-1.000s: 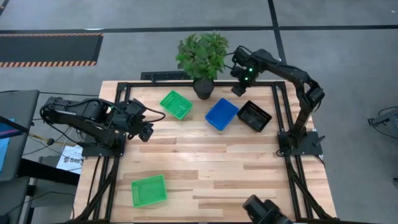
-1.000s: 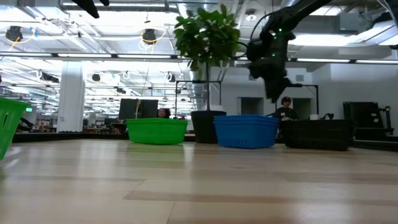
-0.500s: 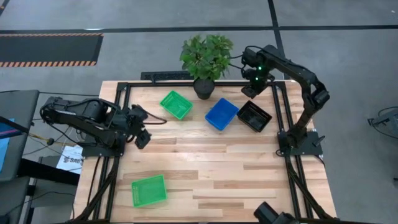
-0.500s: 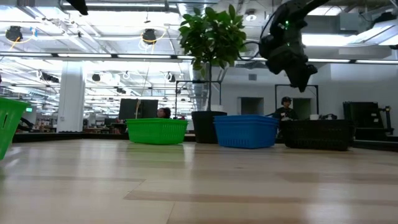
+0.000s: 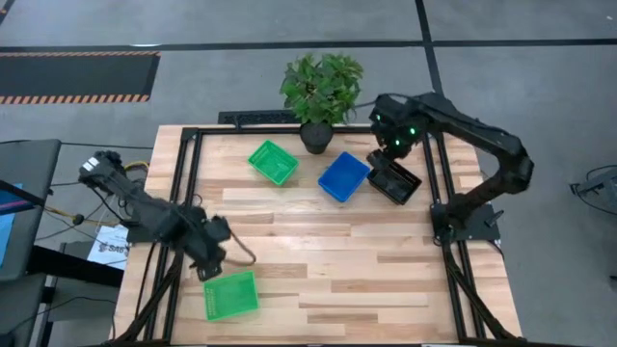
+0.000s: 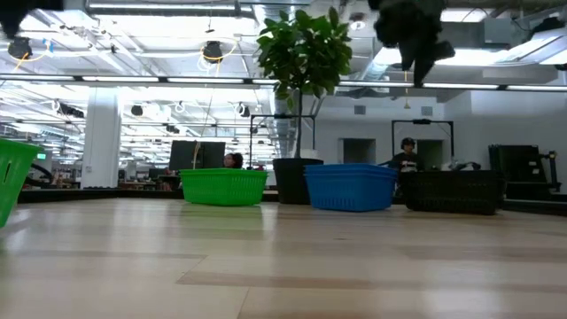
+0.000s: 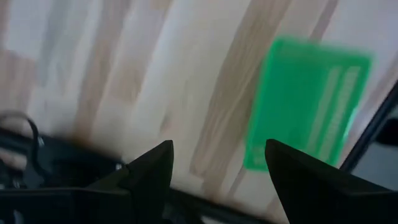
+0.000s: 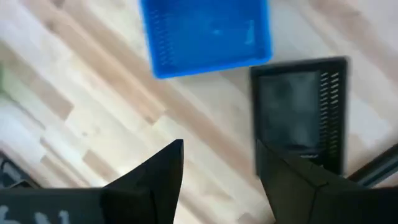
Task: Stack baskets by color
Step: Stack the bottom green basket on the top green basket
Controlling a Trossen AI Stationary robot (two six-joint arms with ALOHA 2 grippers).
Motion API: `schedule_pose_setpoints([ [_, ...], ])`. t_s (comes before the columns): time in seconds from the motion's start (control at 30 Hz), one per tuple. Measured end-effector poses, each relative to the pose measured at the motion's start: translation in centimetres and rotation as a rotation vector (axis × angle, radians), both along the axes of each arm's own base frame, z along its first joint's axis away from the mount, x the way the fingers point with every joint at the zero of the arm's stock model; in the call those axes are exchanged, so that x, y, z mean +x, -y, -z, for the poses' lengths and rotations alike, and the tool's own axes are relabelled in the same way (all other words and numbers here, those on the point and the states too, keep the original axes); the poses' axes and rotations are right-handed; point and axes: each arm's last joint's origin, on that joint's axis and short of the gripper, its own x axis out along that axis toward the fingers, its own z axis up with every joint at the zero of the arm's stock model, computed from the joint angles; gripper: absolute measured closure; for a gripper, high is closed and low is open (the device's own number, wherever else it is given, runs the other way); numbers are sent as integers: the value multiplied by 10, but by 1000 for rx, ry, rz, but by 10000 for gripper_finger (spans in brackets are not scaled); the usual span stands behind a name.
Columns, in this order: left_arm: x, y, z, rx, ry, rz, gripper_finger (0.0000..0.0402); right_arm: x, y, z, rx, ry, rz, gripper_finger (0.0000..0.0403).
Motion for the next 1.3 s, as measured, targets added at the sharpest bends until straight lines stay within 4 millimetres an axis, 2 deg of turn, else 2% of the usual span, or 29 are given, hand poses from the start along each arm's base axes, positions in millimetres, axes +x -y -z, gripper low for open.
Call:
schedule_pose_setpoints([
  [0.2, -21, 26, 30, 13, -135, -25, 160, 6, -62, -12, -49, 16, -29, 182],
  [0.37, -42, 40, 35, -26, -229, -150, 160, 14, -113, -12, -72, 31, -41, 182],
  [0.47, -56, 51, 35, -66, -293, -181, 160, 25, -142, -6, -82, 50, -55, 182],
  [0.63, -68, 63, 39, -77, -291, -284, 160, 46, -186, 9, -94, 95, -90, 182],
  [0.77, -70, 69, 56, -121, -269, -372, 160, 62, -215, 26, -106, 108, -127, 182],
  [0.93, -67, 73, 88, -197, -247, -460, 160, 72, -239, 47, -115, 63, -169, 182],
  [1.03, -69, 70, 103, -186, -248, -555, 160, 74, -245, 55, -124, 34, -165, 182],
  [1.3, -64, 69, 129, -289, -202, -615, 160, 74, -253, 58, -111, 37, -123, 182],
])
